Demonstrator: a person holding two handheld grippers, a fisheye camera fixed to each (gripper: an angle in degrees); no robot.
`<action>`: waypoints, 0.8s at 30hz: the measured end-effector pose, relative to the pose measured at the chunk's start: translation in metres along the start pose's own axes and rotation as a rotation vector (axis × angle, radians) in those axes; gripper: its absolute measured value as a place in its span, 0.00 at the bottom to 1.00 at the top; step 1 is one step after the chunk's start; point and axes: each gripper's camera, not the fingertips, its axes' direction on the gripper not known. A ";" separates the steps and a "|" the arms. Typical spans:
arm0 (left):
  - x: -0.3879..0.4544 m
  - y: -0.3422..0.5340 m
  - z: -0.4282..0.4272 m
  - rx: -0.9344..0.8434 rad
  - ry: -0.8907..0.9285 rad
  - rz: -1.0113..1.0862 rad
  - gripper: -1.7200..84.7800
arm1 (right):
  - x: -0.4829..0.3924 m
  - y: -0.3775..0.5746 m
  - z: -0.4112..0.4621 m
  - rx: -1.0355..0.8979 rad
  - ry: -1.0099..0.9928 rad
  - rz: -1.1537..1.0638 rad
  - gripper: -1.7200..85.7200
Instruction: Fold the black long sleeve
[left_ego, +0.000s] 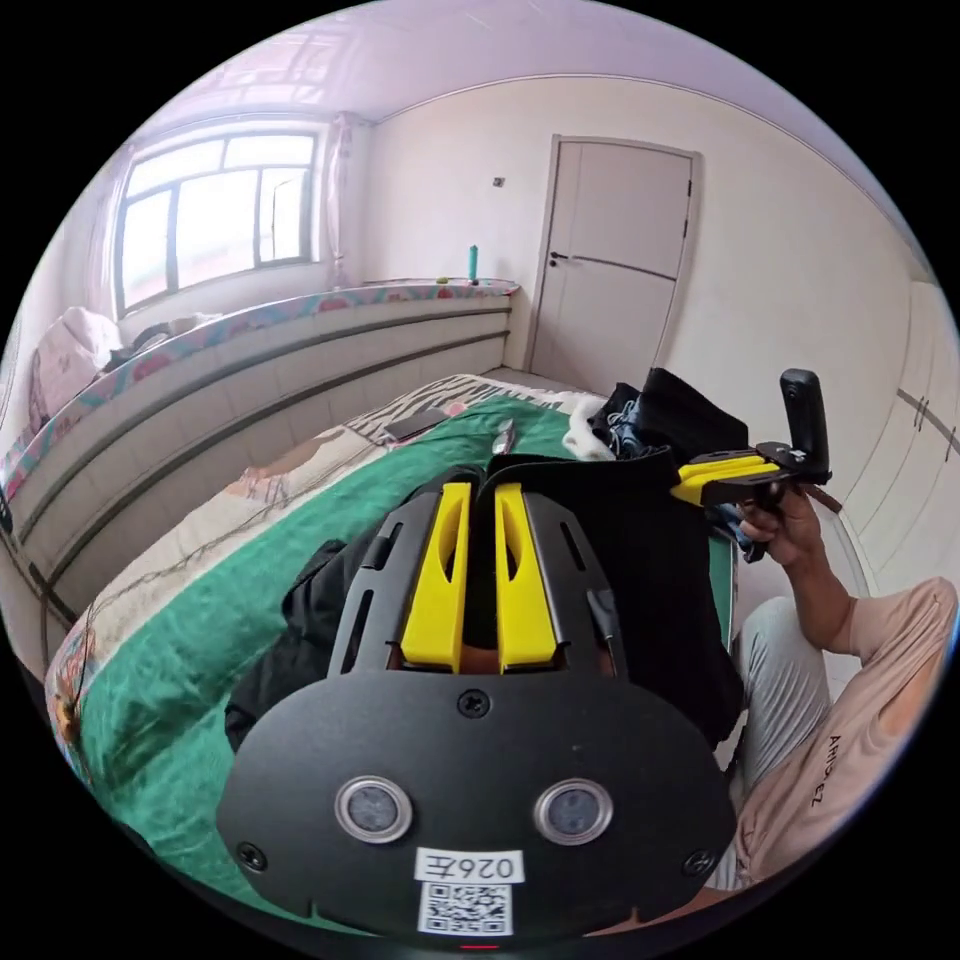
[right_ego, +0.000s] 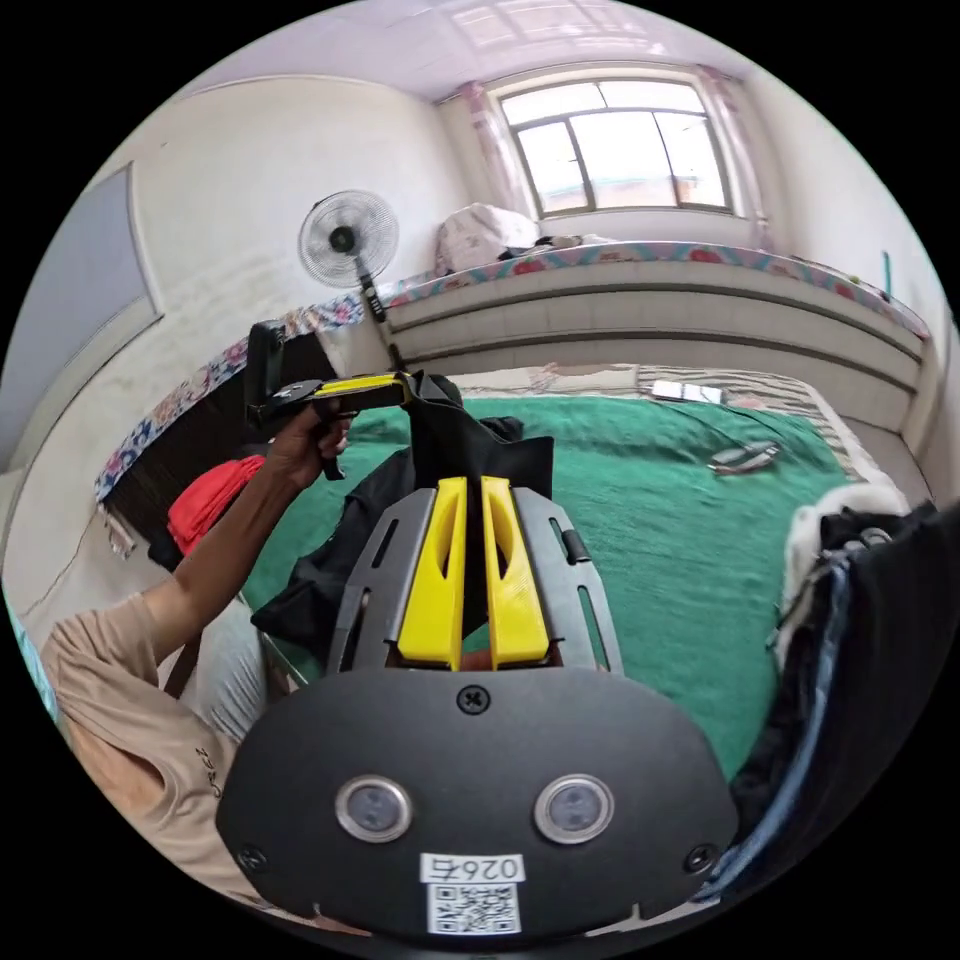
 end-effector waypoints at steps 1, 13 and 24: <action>0.008 -0.011 0.016 0.004 0.032 0.009 0.08 | 0.009 0.003 -0.008 0.007 0.041 0.026 0.01; 0.060 0.041 0.087 -0.315 0.015 -0.020 0.07 | 0.127 0.049 -0.043 -0.085 0.440 0.348 0.03; -0.045 0.228 -0.079 -0.492 -0.436 -0.570 0.20 | -0.010 -0.007 0.146 -0.530 -0.127 -0.190 0.08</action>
